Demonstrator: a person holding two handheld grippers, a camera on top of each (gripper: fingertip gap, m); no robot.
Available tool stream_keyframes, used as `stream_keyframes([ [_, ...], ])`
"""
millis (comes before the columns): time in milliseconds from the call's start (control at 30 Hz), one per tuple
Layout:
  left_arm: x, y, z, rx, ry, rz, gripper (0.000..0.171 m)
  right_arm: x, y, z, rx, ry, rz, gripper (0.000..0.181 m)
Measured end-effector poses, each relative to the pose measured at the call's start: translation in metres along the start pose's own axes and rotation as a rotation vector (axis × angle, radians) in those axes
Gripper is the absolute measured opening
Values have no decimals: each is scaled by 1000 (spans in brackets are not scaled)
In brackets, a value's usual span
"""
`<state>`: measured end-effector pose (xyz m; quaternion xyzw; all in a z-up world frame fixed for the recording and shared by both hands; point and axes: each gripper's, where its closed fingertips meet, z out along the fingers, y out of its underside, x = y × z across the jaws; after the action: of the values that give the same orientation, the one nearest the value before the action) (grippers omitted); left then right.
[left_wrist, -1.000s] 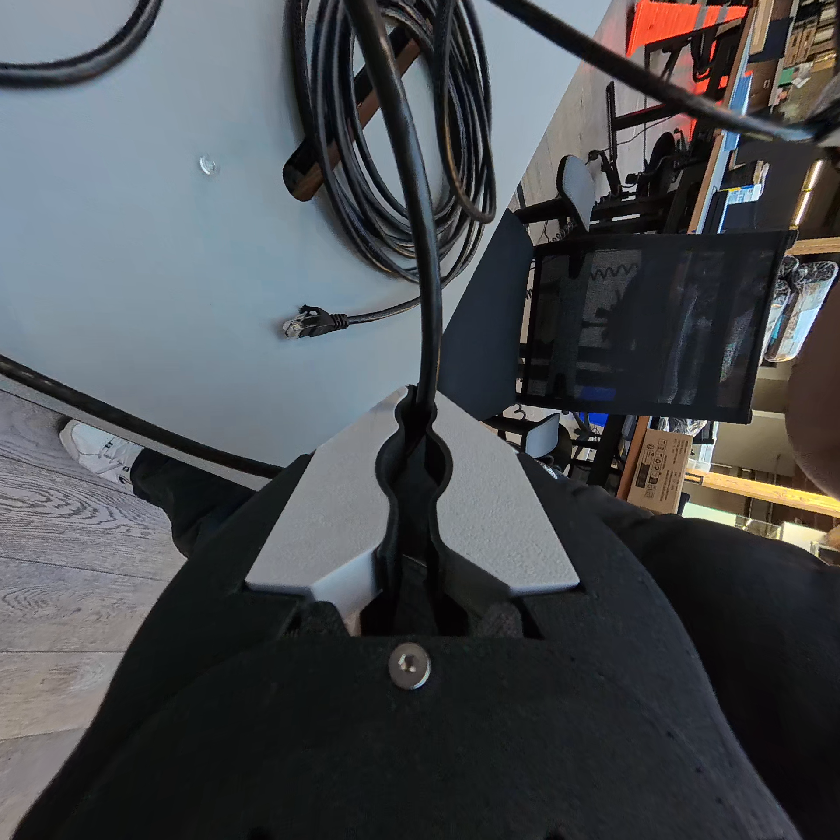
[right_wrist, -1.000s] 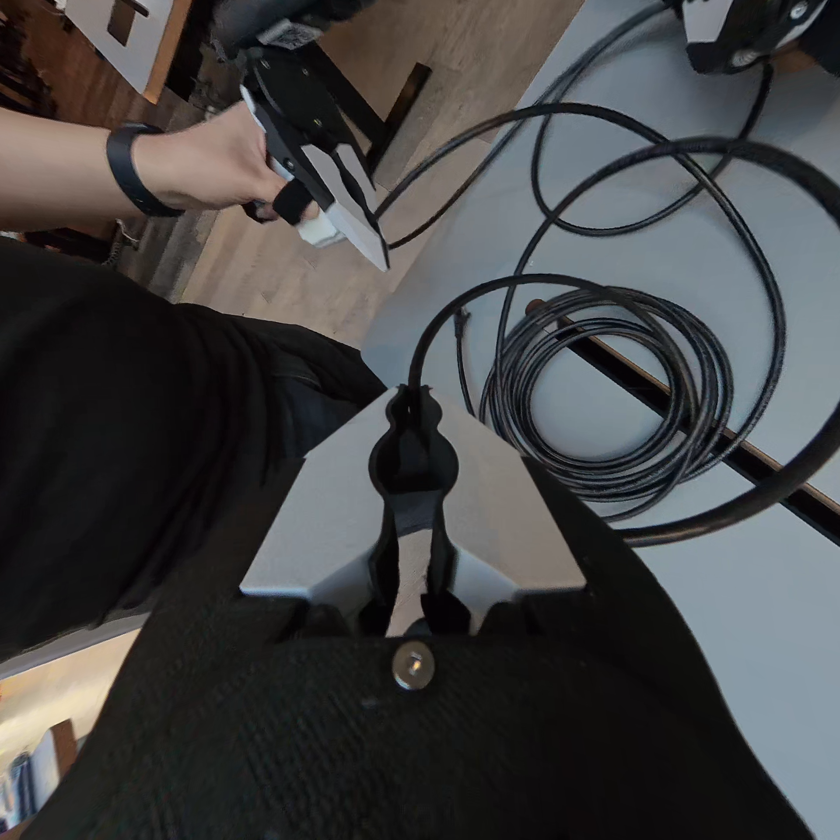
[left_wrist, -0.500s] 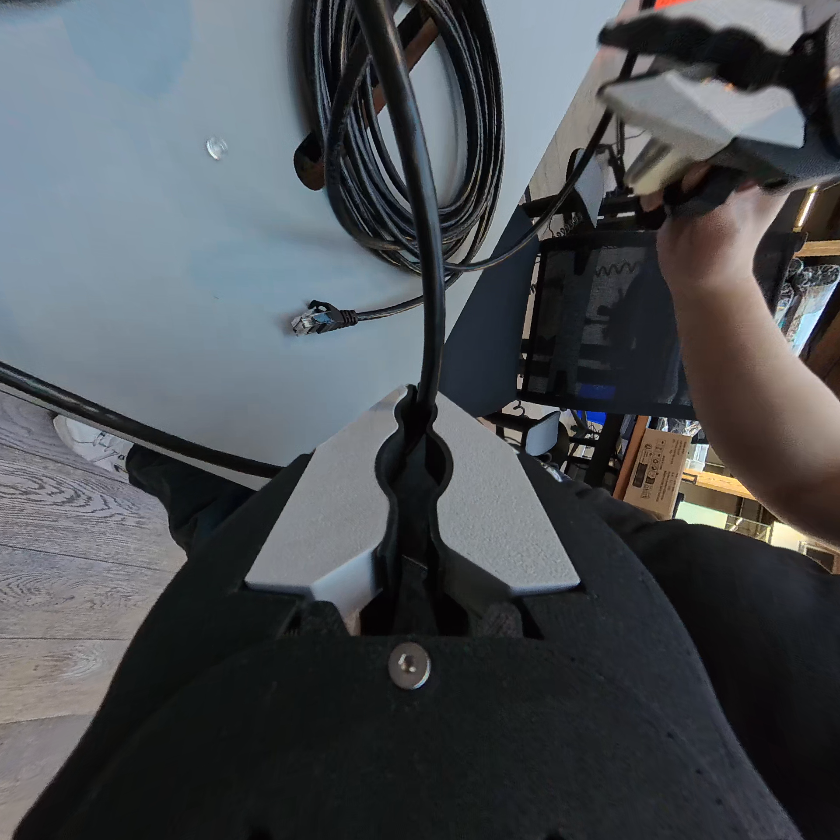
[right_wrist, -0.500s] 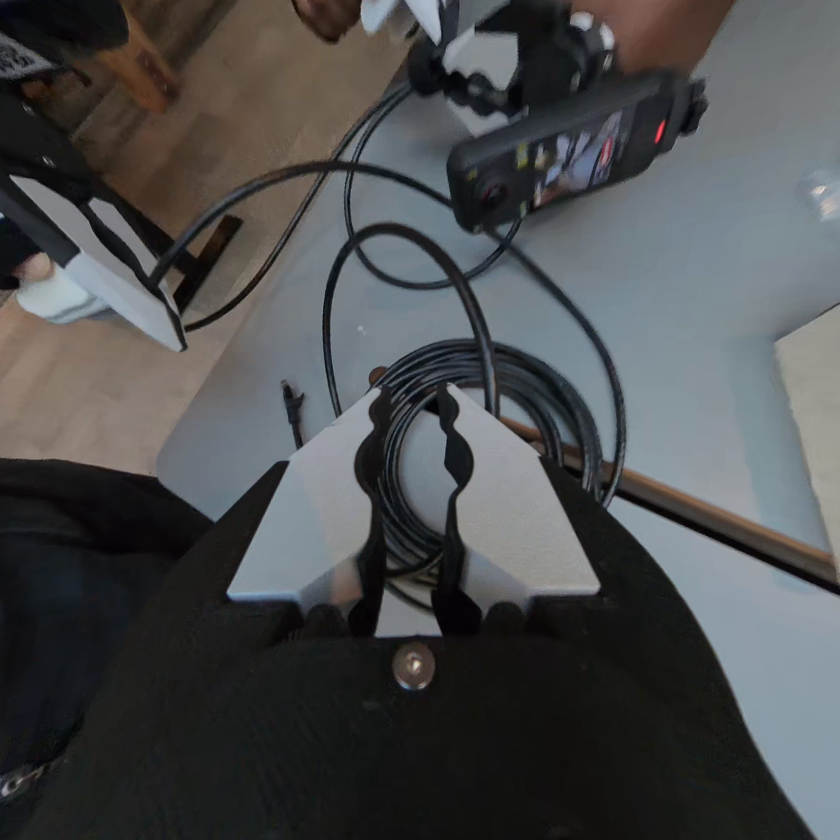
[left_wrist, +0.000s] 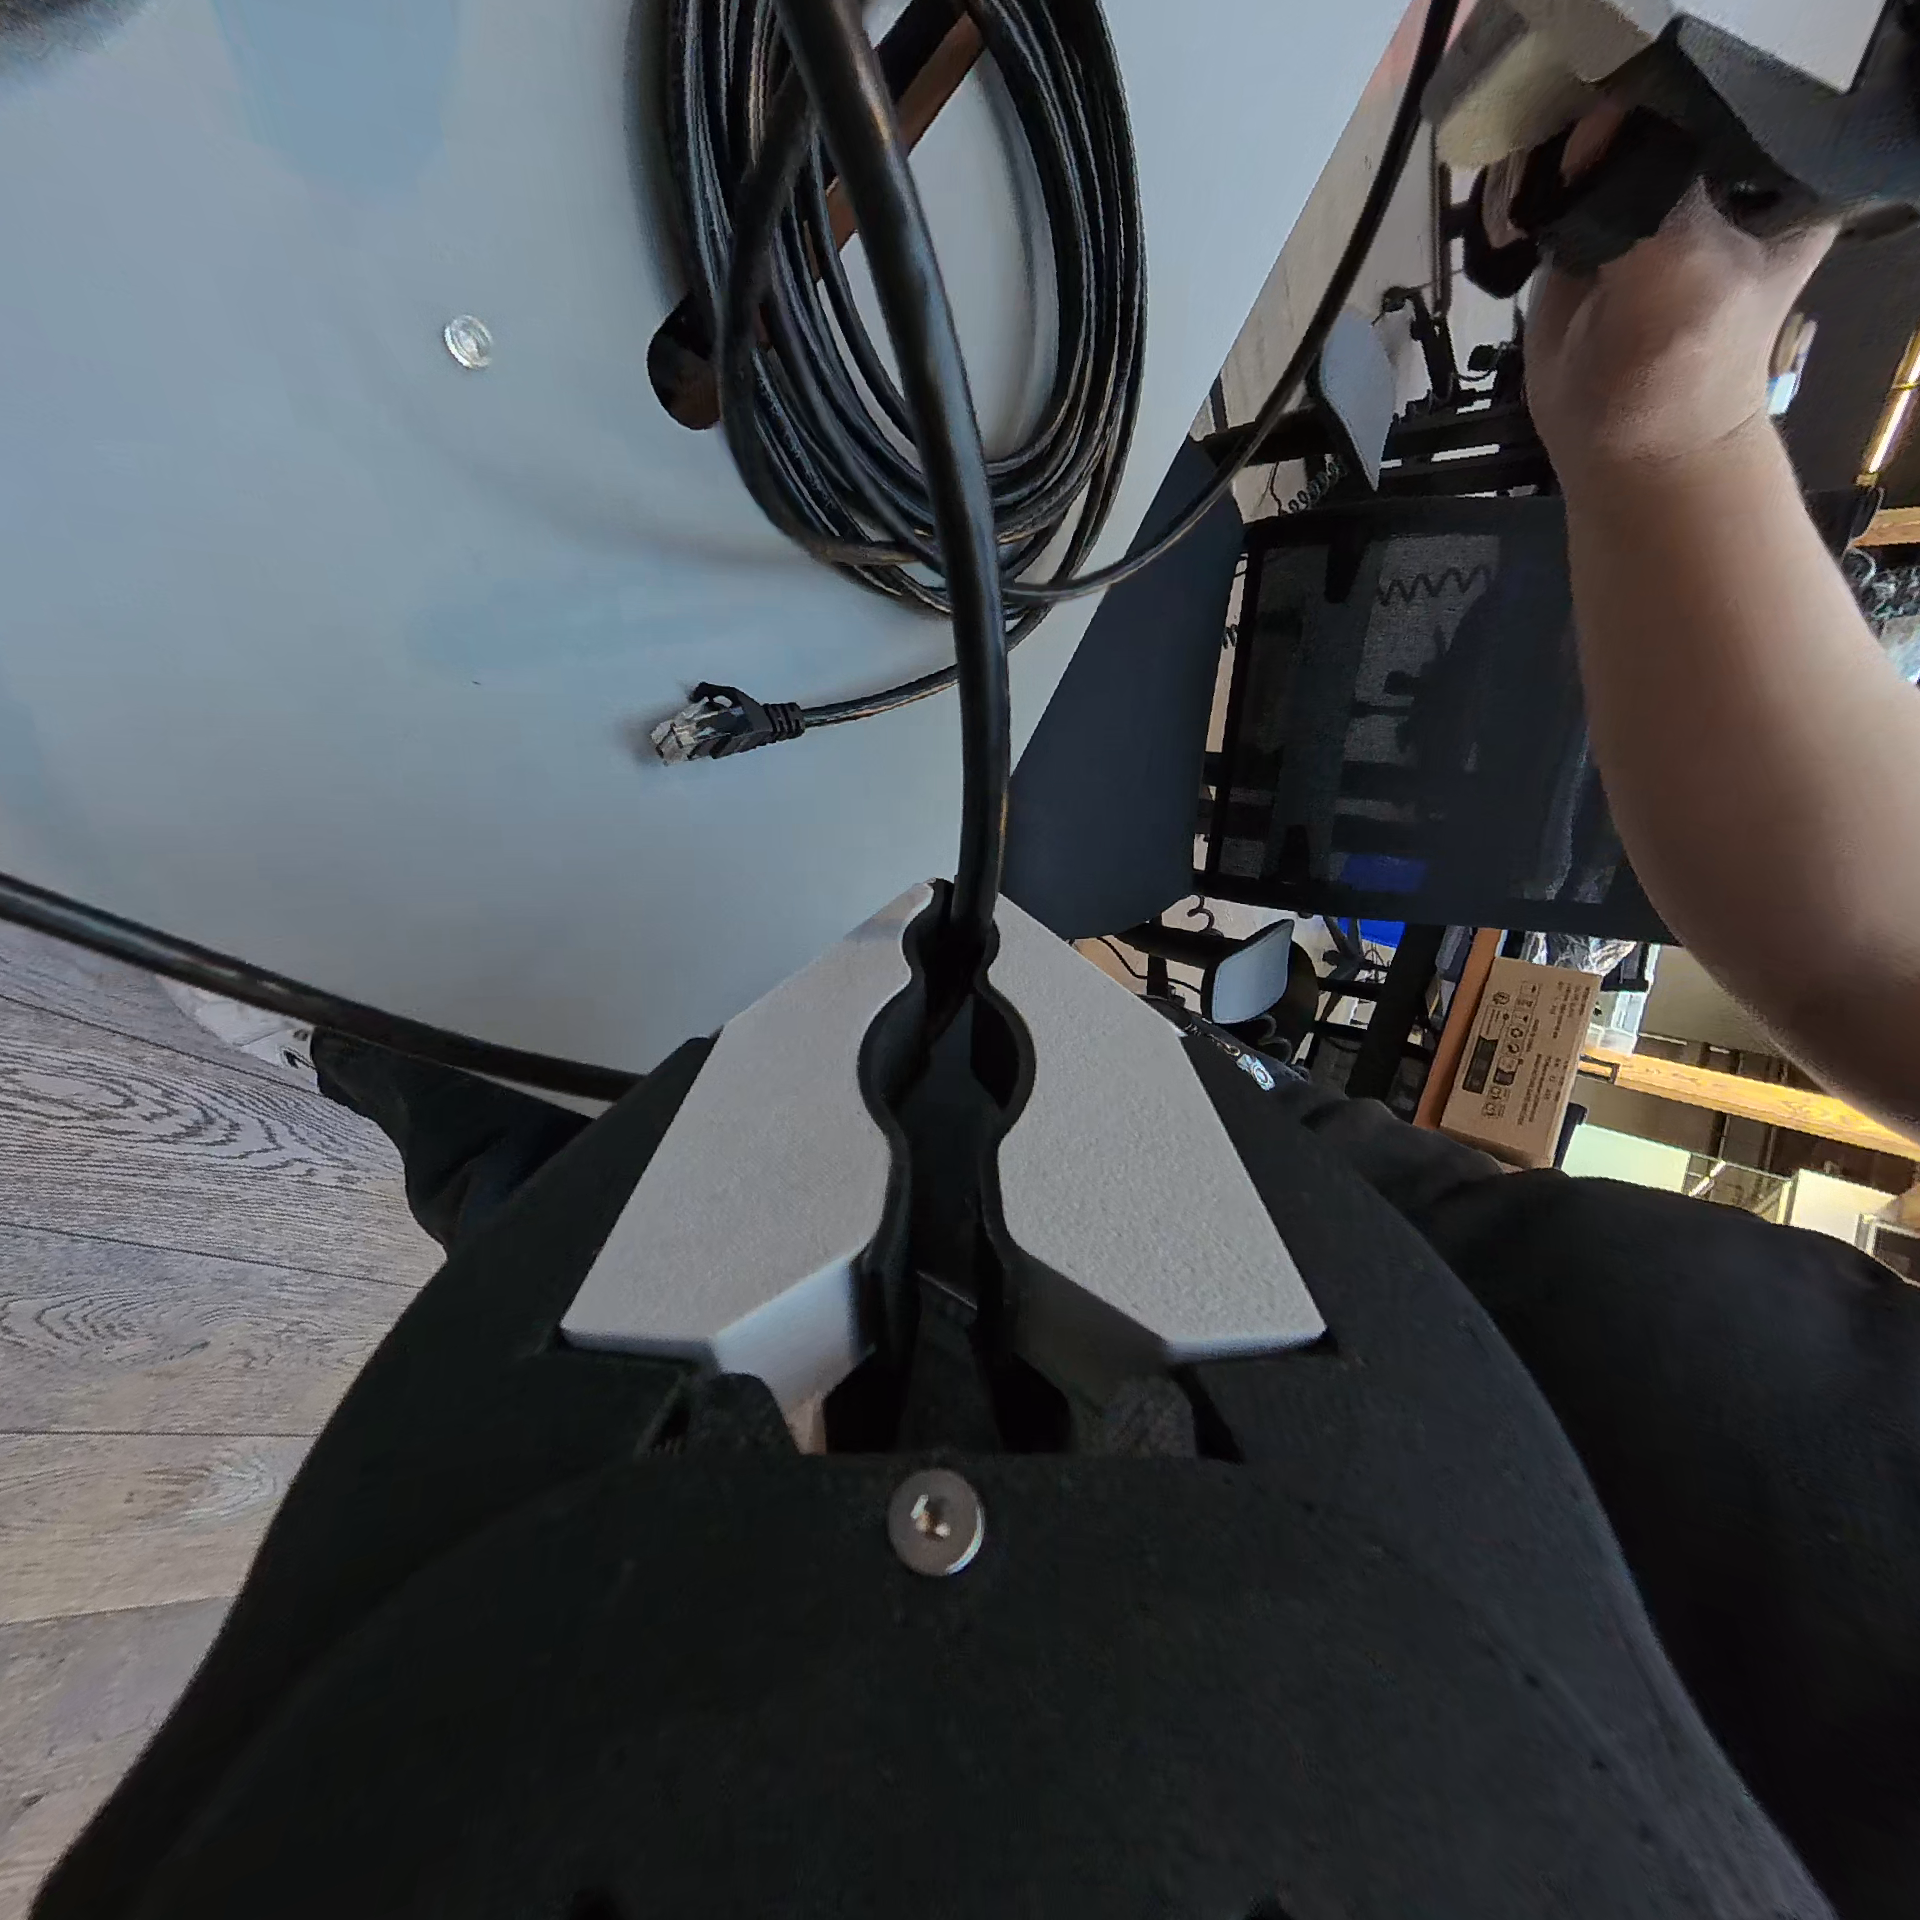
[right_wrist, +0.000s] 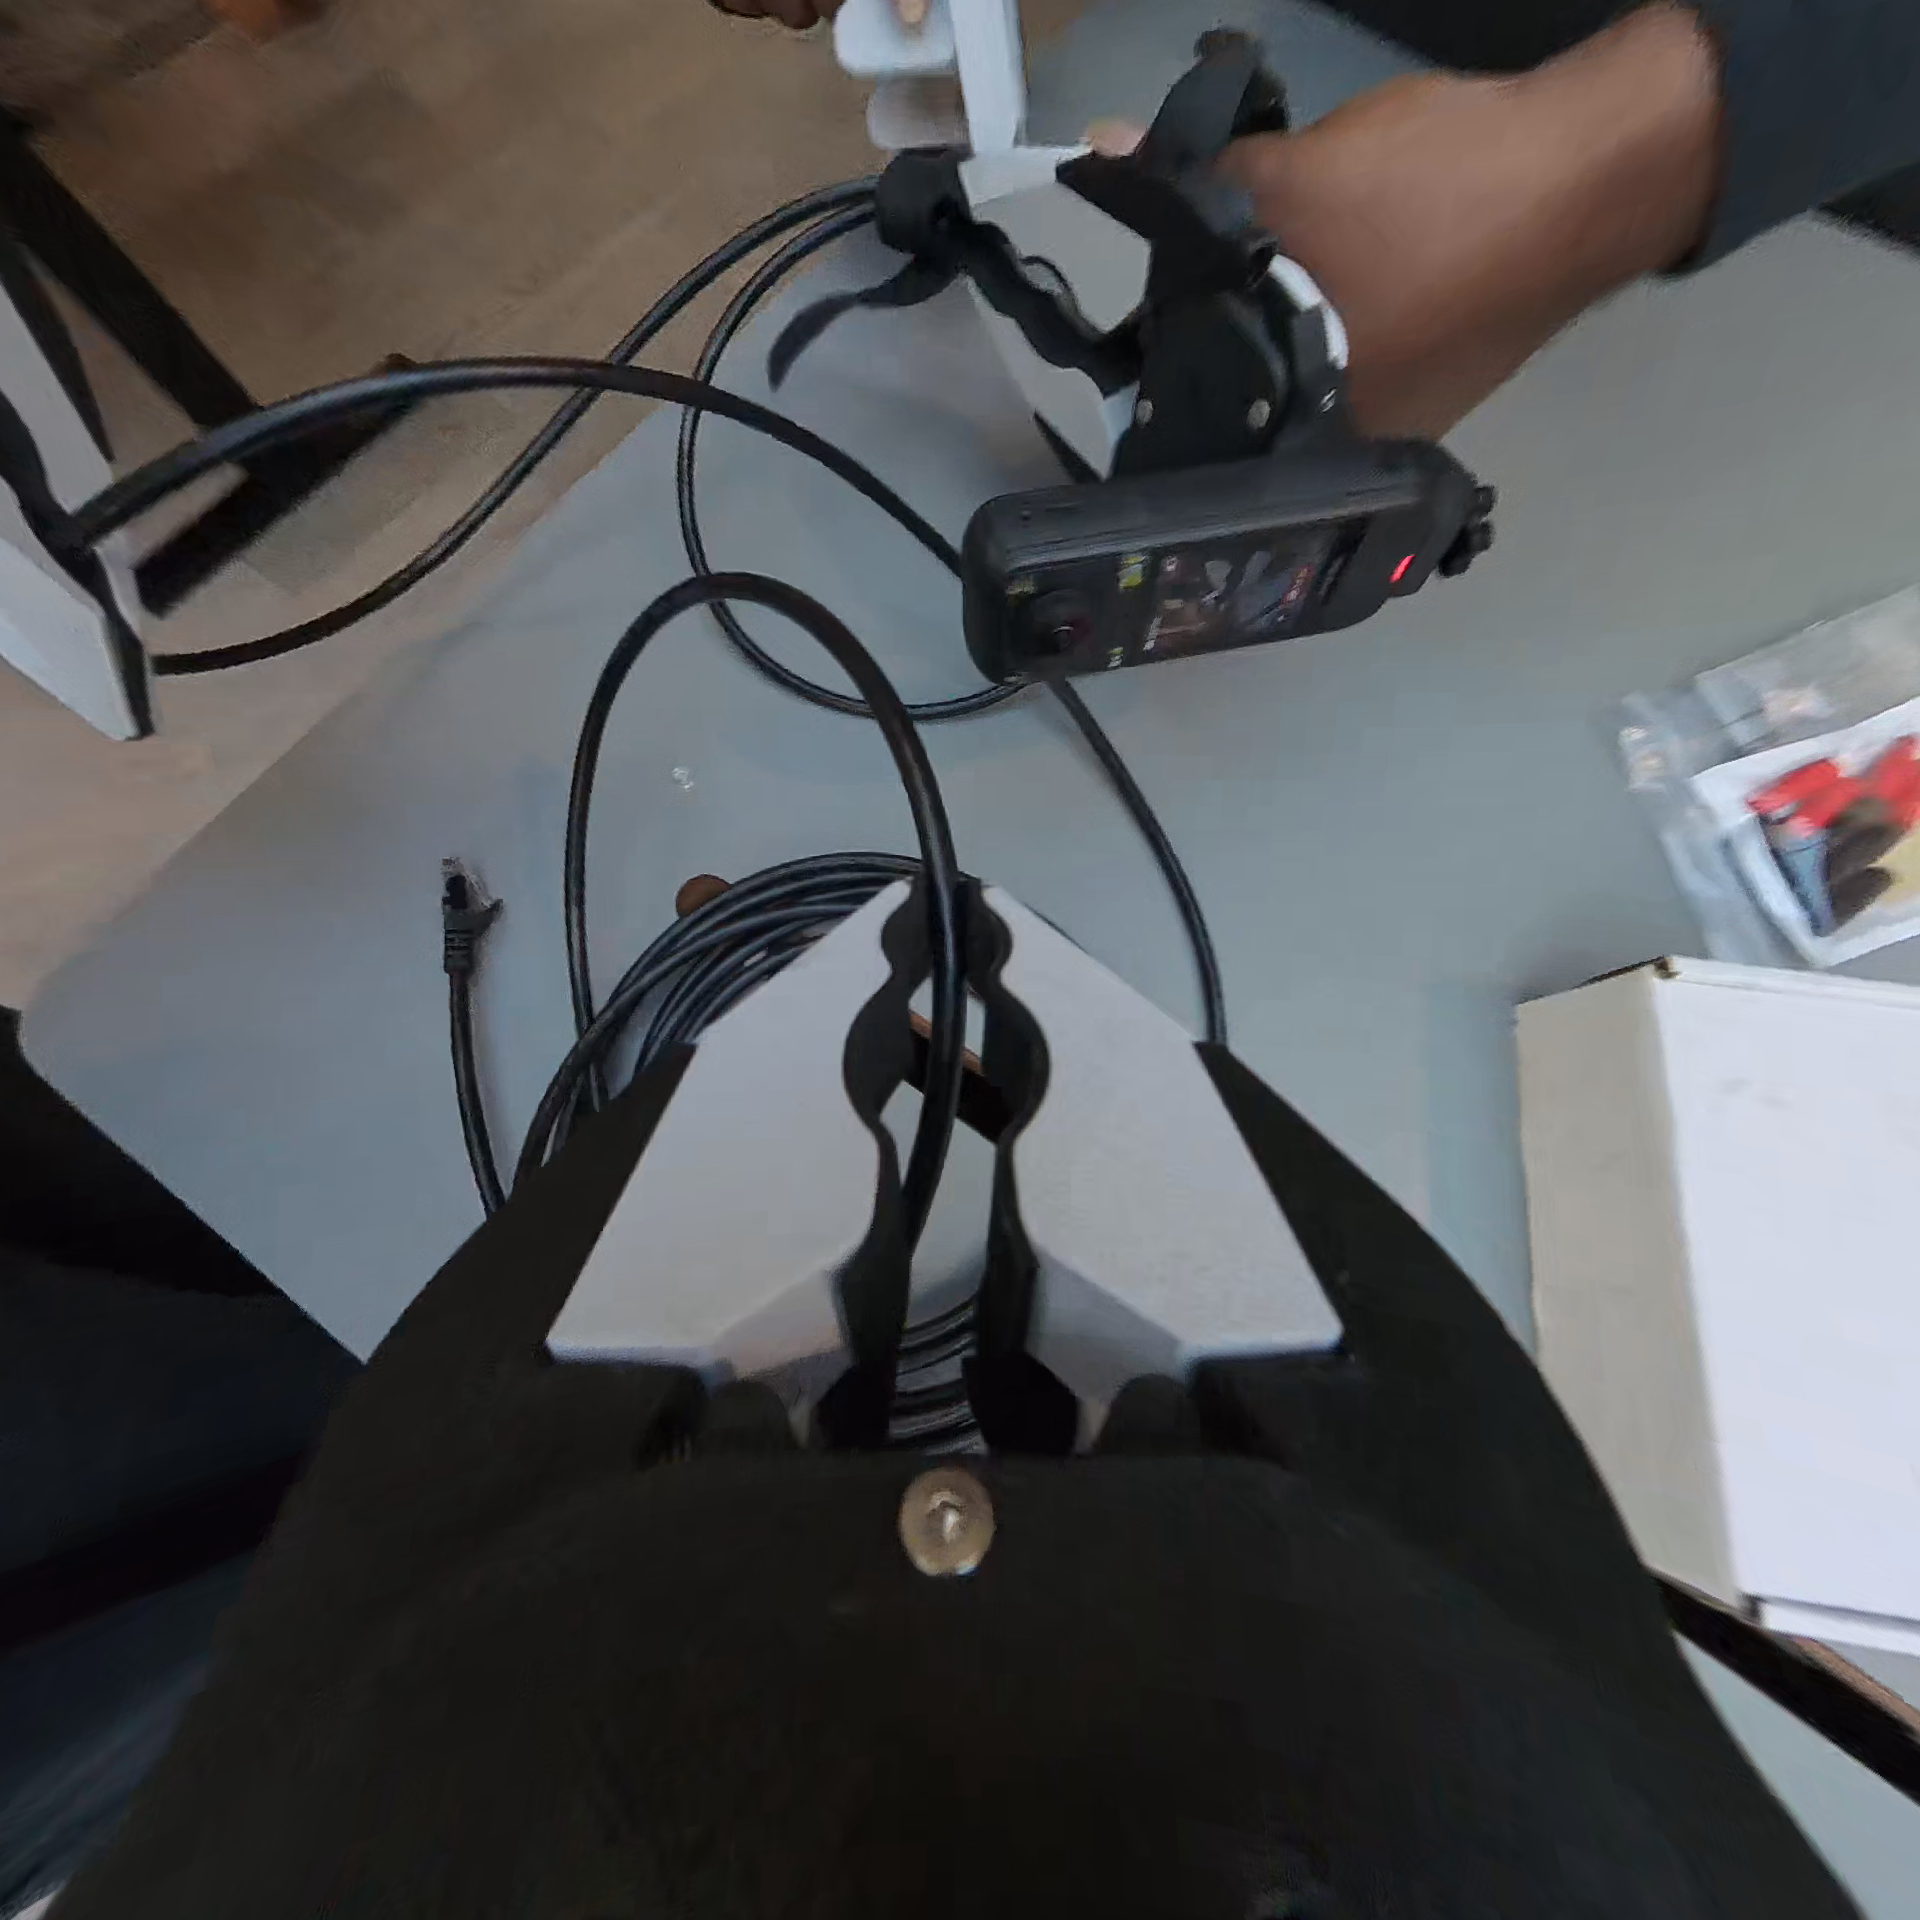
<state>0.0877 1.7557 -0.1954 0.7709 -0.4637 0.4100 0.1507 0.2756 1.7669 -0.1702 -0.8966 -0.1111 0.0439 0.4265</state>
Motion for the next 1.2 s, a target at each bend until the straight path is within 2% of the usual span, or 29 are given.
stream_keyframes([
  [100, 0, 2, 2, -2, 2, -5, 0, 26, 14, 10, -56, 20, 158, 2],
  [233, -4, 7, 2, -11, -13, -3, 0, 56, 68, 34, -298, -16, 369, 2],
  [300, -6, 11, 3, -13, -18, -11, 0, 61, 102, 44, -458, -34, 367, 3],
  [333, -7, 12, 3, -16, -22, -15, 0, 61, 104, 48, -451, -50, 350, 3],
  [467, -18, 19, 6, -10, -28, -51, 0, 67, 104, 51, -424, -20, 357, 2],
  [533, -19, 17, 5, 33, 35, -133, 1, 68, 103, 46, -417, 26, 343, 6],
  [633, -19, 11, 3, 114, 134, -256, 1, 66, 97, 28, -411, 103, 330, 28],
  [733, -16, 10, 7, 153, 163, -281, 1, 58, 80, -3, -347, 214, 327, 45],
  [800, -11, 7, 10, 190, 186, -287, 1, 30, 56, -21, -231, 217, 370, 45],
  [833, -8, 5, 10, 219, 200, -293, 1, 7, 42, -24, -155, 169, 405, 47],
  [900, -1, 0, 11, 273, 235, -297, 0, -43, 22, -21, -49, 61, 482, 52],
  [967, 7, -3, 10, 318, 268, -285, 0, -84, 16, -11, -34, -32, 504, 53],
  [1033, 9, -4, 8, 352, 266, -264, 0, -85, 31, -2, -108, 103, 452, 63],
  [1133, 7, -7, 1, 402, 256, -261, 0, -67, 49, -2, -178, 294, 353, 58],
  [1200, 2, -8, -6, 425, 253, -268, 0, -55, 57, -8, -196, 361, 334, 52],
])
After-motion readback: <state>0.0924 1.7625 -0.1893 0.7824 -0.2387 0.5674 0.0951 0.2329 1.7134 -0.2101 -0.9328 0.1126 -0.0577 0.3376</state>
